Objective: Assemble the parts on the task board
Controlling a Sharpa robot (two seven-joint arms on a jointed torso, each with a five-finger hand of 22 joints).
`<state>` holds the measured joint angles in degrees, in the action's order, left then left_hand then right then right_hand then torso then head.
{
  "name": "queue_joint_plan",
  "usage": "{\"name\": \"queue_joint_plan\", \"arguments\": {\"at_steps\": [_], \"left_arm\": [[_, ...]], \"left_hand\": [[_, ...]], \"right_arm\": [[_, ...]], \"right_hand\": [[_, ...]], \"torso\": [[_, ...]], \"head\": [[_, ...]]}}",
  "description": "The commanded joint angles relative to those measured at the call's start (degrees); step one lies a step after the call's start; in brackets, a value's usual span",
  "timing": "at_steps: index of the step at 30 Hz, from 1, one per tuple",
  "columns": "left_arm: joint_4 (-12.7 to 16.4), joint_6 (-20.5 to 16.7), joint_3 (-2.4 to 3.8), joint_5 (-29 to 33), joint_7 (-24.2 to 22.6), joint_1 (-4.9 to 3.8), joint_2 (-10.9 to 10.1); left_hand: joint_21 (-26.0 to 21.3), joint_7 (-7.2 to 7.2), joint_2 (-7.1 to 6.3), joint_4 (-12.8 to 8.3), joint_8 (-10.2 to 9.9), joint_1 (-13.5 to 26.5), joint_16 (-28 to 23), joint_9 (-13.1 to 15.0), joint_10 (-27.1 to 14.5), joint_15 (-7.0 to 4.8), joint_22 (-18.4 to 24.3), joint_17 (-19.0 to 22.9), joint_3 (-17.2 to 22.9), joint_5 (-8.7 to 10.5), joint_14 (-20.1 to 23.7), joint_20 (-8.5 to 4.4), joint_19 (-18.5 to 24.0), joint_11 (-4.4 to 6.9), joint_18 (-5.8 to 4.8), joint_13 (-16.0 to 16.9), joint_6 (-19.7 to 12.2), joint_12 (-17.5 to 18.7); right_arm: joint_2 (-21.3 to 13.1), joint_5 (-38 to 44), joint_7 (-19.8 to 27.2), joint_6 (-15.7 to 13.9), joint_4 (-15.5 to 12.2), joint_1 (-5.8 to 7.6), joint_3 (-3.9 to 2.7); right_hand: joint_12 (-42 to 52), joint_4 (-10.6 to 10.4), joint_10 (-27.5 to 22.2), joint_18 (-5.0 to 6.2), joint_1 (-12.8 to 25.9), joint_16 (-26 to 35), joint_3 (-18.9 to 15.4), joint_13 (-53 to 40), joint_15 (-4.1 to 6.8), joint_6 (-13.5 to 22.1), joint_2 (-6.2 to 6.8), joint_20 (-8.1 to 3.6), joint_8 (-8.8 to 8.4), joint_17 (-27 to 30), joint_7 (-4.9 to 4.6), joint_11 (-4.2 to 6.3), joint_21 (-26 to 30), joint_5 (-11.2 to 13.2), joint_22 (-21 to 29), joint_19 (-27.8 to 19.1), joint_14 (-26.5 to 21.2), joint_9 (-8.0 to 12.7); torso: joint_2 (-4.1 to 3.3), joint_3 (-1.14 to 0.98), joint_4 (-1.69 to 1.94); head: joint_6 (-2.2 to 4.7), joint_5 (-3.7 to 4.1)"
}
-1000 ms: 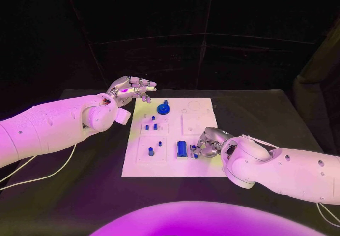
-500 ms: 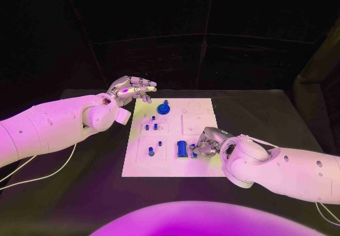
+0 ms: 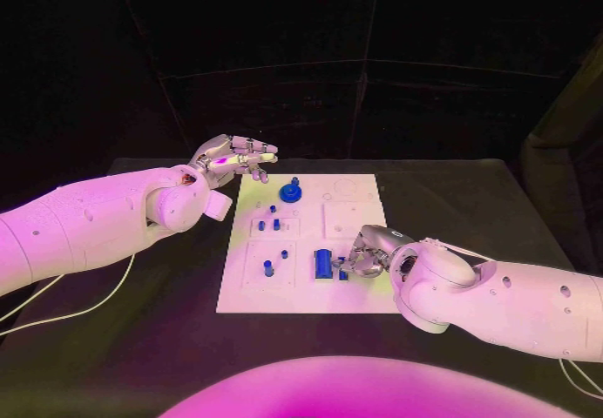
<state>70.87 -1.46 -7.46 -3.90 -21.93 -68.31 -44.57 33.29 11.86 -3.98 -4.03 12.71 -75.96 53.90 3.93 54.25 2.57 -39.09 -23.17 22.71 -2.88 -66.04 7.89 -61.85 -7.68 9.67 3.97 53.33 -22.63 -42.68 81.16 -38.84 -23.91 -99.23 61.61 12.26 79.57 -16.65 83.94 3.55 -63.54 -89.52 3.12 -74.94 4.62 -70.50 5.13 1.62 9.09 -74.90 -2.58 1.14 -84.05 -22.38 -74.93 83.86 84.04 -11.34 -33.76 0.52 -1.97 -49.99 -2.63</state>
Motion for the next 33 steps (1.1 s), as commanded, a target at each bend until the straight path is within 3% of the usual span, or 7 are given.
{"name": "queue_joint_plan", "arguments": {"at_steps": [1, 13, 21, 25, 28, 29, 33], "left_arm": [[0.06, 0.70, 0.05, -0.15, 0.04, -0.14, 0.02], [-0.02, 0.79, 0.05, -0.26, -0.02, -0.14, 0.06], [-0.51, 0.57, 0.04, -0.26, -0.57, -0.11, 0.27], [-1.05, 0.15, 0.04, -0.06, -1.01, -0.08, 0.63], [-1.63, -0.78, 0.03, 1.30, -1.83, -0.01, 1.08], [-1.95, -1.31, 0.03, 2.15, -2.29, 0.03, 1.31], [-2.97, -2.52, 0.03, 3.49, -3.96, 0.25, 1.93]], "left_hand": [[-0.02, -0.12, 0.17, -0.43, 0.34, -0.60, 0.26, 0.01, -0.46, -0.10, -0.04, 0.06, 0.01, -0.32, 0.43, 0.23, 0.04, 0.10, 0.78, -0.08, -0.31, -0.30], [0.00, -0.09, 0.12, -0.45, 0.35, -0.57, 0.28, 0.00, -0.51, -0.10, -0.06, 0.08, -0.04, -0.31, 0.42, 0.23, 0.04, 0.07, 0.77, -0.09, -0.37, -0.31], [0.01, -0.06, 0.09, -0.38, 0.39, -0.43, 0.29, -0.01, -0.54, -0.06, -0.07, 0.11, -0.14, -0.30, 0.42, 0.25, 0.05, 0.04, 0.76, -0.09, -0.41, -0.35], [0.00, -0.10, 0.10, -0.27, 0.46, -0.24, 0.28, 0.00, -0.52, -0.03, -0.07, 0.16, -0.25, -0.30, 0.48, 0.28, 0.10, 0.05, 0.73, -0.09, -0.41, -0.43], [-0.68, -0.51, 0.27, -0.13, 1.00, -0.02, -0.87, 0.06, -0.11, -0.08, 0.25, 0.88, -0.36, -0.32, 1.78, 0.28, 1.09, 0.34, 0.77, -0.07, -0.05, -0.90], [-1.54, -0.82, 0.39, -0.11, 1.37, 0.03, -2.42, 0.08, 0.16, -0.14, 0.70, 1.73, -0.30, -0.32, 2.96, 0.29, 2.17, 0.49, 0.78, -0.13, 0.28, -1.05], [-6.10, -1.45, 0.31, 0.75, 1.52, 1.24, -10.21, -0.12, 1.32, 0.44, 3.46, 5.47, -0.31, -0.13, 6.86, 0.91, 6.76, 0.64, 0.58, -0.42, 0.77, -0.29]], "right_arm": [[-0.14, 0.59, 0.46, 0.61, -0.46, 0.08, -0.02], [-3.38, 1.90, 2.39, -4.01, -1.42, 0.08, 0.00], [-7.91, -13.08, 16.73, -9.94, -1.30, 1.59, -0.03], [-8.54, -29.28, 31.36, -10.40, 1.65, 3.48, -0.04], [-7.97, -42.90, 42.42, -8.72, 5.34, 4.90, -0.04], [-7.65, -46.90, 45.68, -8.01, 6.62, 5.23, -0.04], [-5.00, -59.28, 56.80, -3.81, 12.85, 5.99, -0.63]], "right_hand": [[-0.16, -0.04, 2.83, -1.12, 1.00, 0.02, -0.95, -8.85, 0.41, 0.28, -0.29, -0.31, 0.17, -14.31, -0.18, 0.35, -0.07, 0.34, -3.91, 1.57, 5.78, -0.28], [-1.69, -0.02, 2.34, -1.07, 2.63, 0.40, -3.72, -8.12, 0.34, 1.38, -1.22, -0.28, -0.13, -13.72, -0.41, 0.18, 0.10, 1.54, -3.69, 1.45, 5.64, -0.94], [-7.94, 0.99, -0.08, -0.58, -3.39, 2.05, -5.51, -4.65, -1.46, 8.87, -0.79, 1.11, -3.92, -11.31, -3.16, -2.11, 1.62, 3.09, -1.29, 0.25, 5.06, 0.46], [-31.21, 3.83, -10.33, 2.98, -11.10, 13.31, -4.41, 8.75, -1.99, 10.70, -2.44, 1.85, -4.12, 2.89, -4.08, -2.90, 13.07, 5.56, 16.35, -8.24, 0.56, 0.96], [-50.97, 5.10, -19.00, 6.90, -15.64, 35.99, -3.26, 22.39, -2.83, 11.38, -3.92, 2.53, -4.00, 25.25, -4.90, -3.90, 32.43, 7.14, 39.83, -20.00, -8.07, 1.33], [-58.82, 5.49, -23.39, 6.81, -18.03, 48.19, -2.05, 28.97, -3.91, 11.75, -4.29, 3.45, -4.24, 34.52, -5.99, -4.93, 38.42, 8.10, 43.84, -22.70, -13.50, 1.62], [-71.77, 6.18, -24.58, 7.06, -22.01, 65.07, 1.29, 45.16, -7.52, 12.97, -3.69, 6.45, -5.31, 44.81, -8.67, -8.00, 52.06, 10.98, 52.83, -26.62, -18.30, 2.93]], "torso": [[0.01, -0.02, -0.04], [0.05, -0.02, -0.03], [0.39, 0.08, -0.11], [0.82, 0.19, -0.26], [1.14, 0.26, -0.31], [1.32, 0.31, -0.37], [1.76, 0.42, -0.77]], "head": [[-0.01, 0.03], [-0.01, 0.28], [0.50, 0.55], [0.85, 0.66], [1.37, 0.85], [1.58, 0.85], [3.34, 0.54]]}}
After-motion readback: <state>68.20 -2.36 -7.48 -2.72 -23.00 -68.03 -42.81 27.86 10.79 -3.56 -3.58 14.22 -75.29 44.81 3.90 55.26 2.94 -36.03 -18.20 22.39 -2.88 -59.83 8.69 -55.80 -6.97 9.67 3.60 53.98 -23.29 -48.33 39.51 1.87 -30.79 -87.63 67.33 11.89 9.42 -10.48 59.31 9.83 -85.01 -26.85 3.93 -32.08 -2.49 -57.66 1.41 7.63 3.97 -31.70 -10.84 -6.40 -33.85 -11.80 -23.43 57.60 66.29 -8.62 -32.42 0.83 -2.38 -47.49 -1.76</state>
